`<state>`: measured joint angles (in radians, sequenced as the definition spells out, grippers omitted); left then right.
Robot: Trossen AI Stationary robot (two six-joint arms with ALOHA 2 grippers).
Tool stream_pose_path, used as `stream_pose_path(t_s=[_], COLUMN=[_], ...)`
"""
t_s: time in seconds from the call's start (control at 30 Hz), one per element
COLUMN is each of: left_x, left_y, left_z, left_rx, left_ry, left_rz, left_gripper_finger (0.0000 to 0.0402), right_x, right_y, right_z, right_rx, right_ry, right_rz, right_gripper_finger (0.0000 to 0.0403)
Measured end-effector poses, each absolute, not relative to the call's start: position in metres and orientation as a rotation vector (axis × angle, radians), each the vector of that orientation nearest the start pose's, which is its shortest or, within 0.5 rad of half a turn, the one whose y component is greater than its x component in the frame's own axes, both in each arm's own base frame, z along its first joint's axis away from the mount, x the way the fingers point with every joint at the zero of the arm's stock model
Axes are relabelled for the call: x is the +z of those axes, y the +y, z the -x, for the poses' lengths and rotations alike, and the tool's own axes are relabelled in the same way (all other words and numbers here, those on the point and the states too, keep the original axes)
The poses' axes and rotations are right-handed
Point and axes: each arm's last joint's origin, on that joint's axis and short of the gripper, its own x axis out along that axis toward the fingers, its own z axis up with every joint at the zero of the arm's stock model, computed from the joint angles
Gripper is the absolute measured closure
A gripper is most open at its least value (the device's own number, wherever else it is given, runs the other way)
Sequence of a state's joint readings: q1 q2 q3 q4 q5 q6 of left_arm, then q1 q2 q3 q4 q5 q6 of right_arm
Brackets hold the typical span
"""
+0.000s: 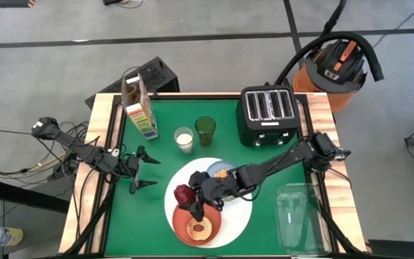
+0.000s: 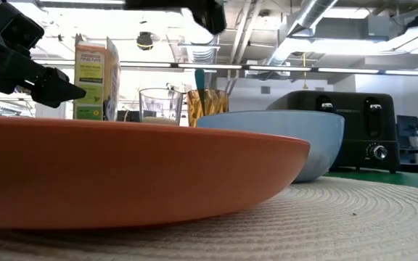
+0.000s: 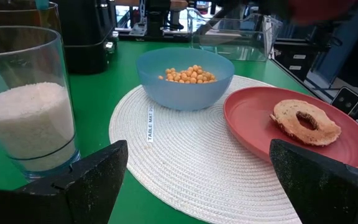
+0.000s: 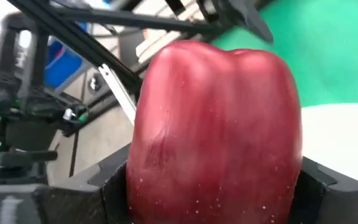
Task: Arrange a breakfast setting
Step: Put the red apple from the transparent bin on the orange plate
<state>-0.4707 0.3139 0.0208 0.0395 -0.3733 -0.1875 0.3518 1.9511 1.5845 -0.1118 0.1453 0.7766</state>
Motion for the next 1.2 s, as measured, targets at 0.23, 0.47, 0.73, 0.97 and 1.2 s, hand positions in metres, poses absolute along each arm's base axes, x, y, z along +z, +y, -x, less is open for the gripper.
stream_pose_path(t_s=[0.23, 0.47, 0.73, 0.97, 1.2], left_x=[0.148, 0.148, 0.148, 0.148, 0.148], left_y=[-0.042, -0.042, -0.042, -0.042, -0.042], left_z=[-0.105, -0.105, -0.105, -0.105, -0.105], left_rx=[-0.075, -0.075, -0.075, -0.075, -0.075], left_ry=[0.240, 0.240, 0.239, 0.240, 0.239], left_rz=[0.083, 0.083, 0.083, 0.083, 0.083], left_gripper_finger=[0.0023, 0.0023, 0.0023, 0.0023, 0.0023], right_x=[0.256, 0.252, 0.245, 0.238, 0.238], right_y=[0.156, 0.155, 0.155, 0.157, 0.159], right_z=[-0.424, -0.420, -0.415, -0.417, -0.416], right_rx=[-0.023, -0.041, -0.074, -0.057, -0.045], right_ry=[0.645, 0.721, 0.817, 0.840, 0.852], right_rz=[-0.702, -0.746, -0.771, -0.776, -0.763], right_gripper_finger=[0.0101, 0.0101, 0.0101, 0.0088, 0.0086])
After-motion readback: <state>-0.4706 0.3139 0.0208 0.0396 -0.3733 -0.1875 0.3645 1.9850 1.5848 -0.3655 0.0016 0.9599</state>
